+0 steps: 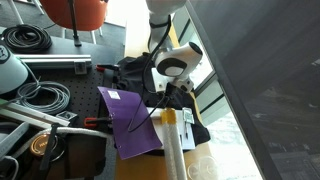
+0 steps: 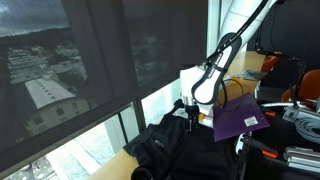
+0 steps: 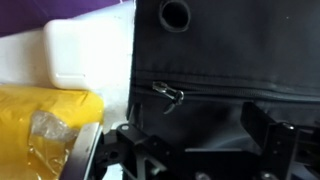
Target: Zip up the back jumper fully
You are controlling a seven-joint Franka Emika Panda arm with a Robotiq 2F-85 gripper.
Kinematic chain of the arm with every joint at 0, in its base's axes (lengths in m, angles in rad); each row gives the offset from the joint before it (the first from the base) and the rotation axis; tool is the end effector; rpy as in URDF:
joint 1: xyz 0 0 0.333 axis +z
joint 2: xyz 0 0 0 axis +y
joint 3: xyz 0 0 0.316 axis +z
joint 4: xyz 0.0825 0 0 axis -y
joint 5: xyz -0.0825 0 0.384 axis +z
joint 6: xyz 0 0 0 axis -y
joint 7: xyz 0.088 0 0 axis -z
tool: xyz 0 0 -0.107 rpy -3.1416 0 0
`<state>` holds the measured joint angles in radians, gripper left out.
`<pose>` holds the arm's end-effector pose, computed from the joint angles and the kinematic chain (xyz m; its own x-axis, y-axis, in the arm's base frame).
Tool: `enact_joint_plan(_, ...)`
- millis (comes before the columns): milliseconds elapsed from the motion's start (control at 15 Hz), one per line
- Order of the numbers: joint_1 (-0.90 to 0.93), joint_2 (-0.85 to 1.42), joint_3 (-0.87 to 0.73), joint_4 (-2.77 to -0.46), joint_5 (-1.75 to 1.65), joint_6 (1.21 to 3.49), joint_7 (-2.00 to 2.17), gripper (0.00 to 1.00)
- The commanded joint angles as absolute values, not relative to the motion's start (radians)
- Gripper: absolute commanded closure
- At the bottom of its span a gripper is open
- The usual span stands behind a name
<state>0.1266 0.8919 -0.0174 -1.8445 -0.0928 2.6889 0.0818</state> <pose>0.6037 0.0691 0.0358 0.9921 0.1164 -0.0458 0.1188 -0.9915 0.0539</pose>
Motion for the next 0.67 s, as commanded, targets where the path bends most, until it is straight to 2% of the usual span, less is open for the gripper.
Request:
enact_joint_plan(0, 0.139, 0.882, -0.02, -1.858, -0.08, 2.671, 0.099, 0.04)
enact_joint_plan(67, 0.14, 0.885, -0.023, -1.857, -0.082, 2.672, 0.101, 0.26)
enact_joint_plan(200, 0.142, 0.889, -0.029, -1.855, -0.084, 2.673, 0.105, 0.31)
enact_joint_plan(467, 0.141, 0.891, -0.031, -1.848, -0.085, 2.671, 0.104, 0.64)
enact_joint_plan(600, 0.141, 0.892, -0.032, -1.846, -0.085, 2.67, 0.103, 0.77)
